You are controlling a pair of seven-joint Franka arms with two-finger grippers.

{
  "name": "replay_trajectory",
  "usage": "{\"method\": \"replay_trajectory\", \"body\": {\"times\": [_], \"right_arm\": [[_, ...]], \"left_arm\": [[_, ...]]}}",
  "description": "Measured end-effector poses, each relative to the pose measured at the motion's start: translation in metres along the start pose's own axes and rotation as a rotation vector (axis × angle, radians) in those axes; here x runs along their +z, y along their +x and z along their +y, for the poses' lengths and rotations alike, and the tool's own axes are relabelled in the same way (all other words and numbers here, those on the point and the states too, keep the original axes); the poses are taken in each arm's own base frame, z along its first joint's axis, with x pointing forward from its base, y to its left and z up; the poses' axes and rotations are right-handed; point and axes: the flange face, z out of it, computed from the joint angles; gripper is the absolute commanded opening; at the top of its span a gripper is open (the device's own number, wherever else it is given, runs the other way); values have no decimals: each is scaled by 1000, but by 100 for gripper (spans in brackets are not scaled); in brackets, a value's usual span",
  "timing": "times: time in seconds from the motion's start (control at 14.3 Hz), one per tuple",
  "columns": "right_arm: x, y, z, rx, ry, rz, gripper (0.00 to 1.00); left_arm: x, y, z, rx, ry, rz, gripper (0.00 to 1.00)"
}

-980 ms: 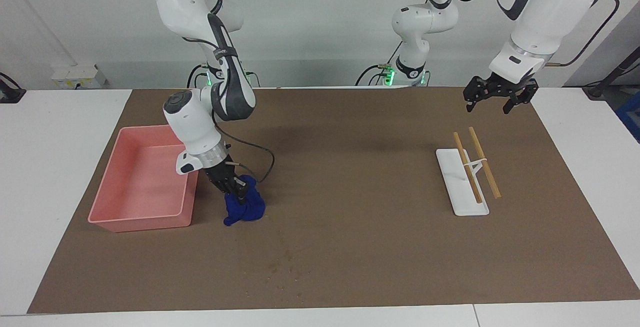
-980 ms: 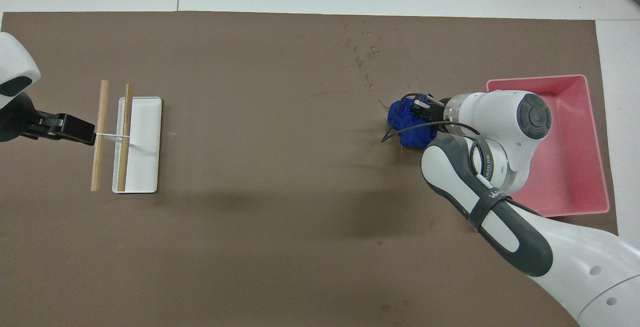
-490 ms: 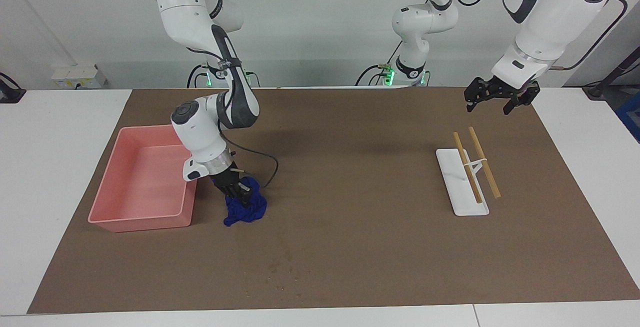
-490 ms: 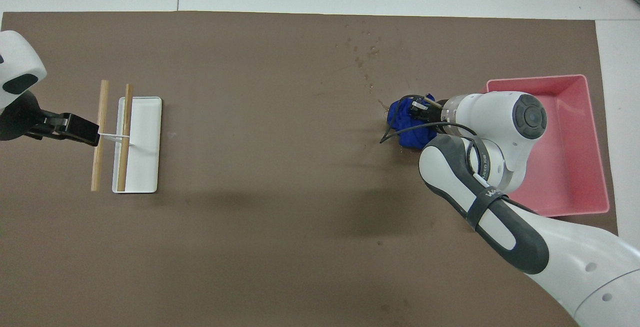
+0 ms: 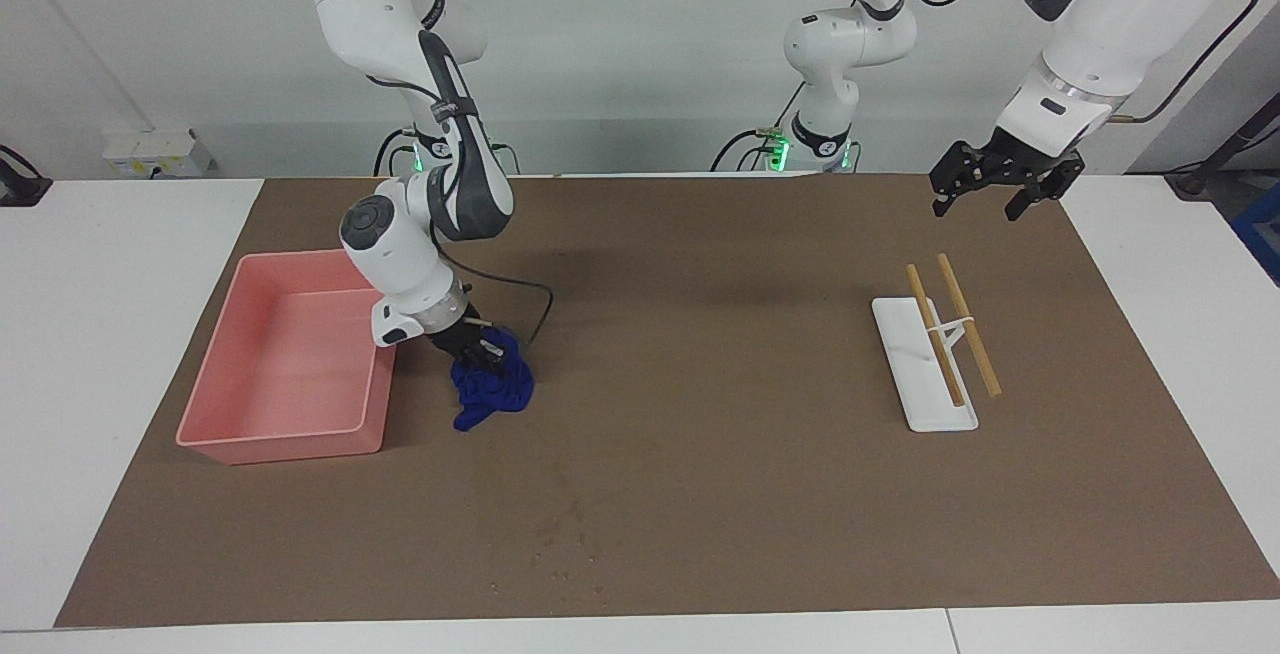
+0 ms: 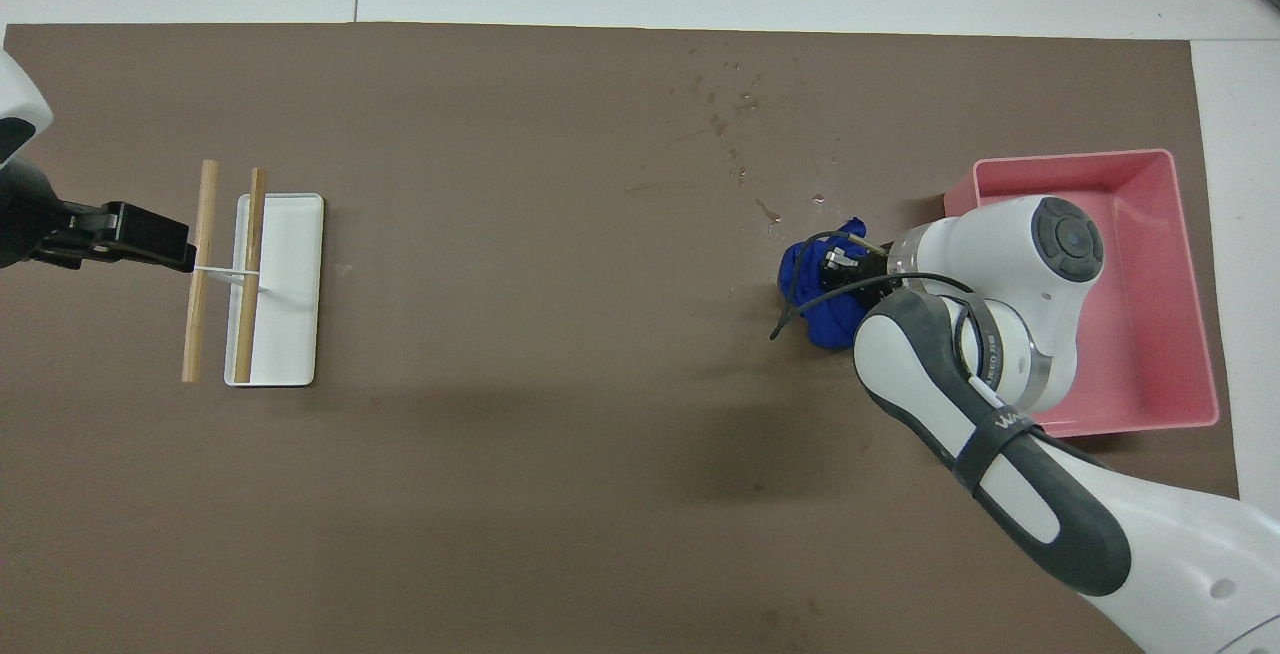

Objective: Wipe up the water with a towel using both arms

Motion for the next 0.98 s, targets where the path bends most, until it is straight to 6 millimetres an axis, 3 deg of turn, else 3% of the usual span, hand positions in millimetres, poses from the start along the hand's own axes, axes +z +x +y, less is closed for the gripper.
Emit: {"method": "replay_trajectory", "body": {"times": [0.35, 0.49, 0.7, 0.98], "right_arm": [[-4, -61, 44, 11, -91, -134, 0], [-19, -75, 60, 30, -128, -222, 0], [-80, -82, 65, 27, -145, -268, 0], [-203, -75, 37, -10, -190, -204, 0]], "left_arm": [[4, 0, -1, -27, 9, -9, 100], [4, -1, -1, -26, 13, -10, 100], [3, -1, -1, -27, 14, -11, 100], [3, -2, 0, -26, 14, -12, 100]]}}
